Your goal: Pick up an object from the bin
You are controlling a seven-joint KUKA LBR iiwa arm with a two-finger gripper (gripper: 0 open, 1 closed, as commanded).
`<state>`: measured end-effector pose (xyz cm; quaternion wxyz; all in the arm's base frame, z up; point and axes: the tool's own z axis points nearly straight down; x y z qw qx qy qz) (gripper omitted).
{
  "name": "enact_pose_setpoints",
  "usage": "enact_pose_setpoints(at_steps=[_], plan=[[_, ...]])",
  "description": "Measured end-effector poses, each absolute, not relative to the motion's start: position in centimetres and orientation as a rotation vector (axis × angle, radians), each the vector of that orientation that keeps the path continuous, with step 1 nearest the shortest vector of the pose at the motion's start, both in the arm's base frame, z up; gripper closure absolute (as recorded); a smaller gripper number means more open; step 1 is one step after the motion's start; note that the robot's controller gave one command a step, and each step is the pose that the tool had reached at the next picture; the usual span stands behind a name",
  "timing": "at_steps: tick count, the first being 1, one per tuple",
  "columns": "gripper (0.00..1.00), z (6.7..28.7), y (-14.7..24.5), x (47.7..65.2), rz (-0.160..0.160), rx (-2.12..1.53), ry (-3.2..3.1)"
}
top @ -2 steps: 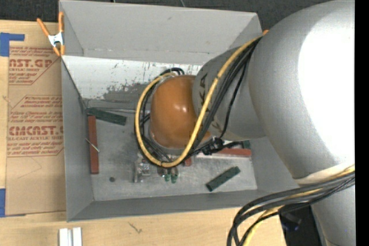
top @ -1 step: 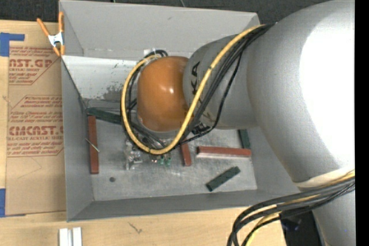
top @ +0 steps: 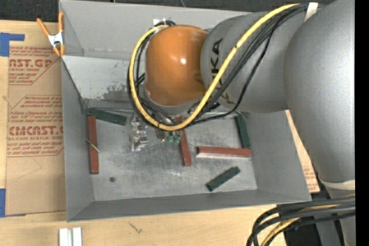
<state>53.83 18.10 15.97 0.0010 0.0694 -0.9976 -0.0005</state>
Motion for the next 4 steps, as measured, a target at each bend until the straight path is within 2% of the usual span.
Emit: enact_pose_setpoints(at_steps=[1, 2, 3, 4], plan=[[1.00, 18.2, 19.1, 54.3, -0.006, -0.016, -3.151], [1.00, 14.2, 20.0, 53.8, -0.001, 0.204, -3.138], [0.00, 13.7, 18.6, 54.6, -0.003, 0.154, -3.139], [0.00, 13.7, 18.6, 54.6, -0.003, 0.154, -3.139]])
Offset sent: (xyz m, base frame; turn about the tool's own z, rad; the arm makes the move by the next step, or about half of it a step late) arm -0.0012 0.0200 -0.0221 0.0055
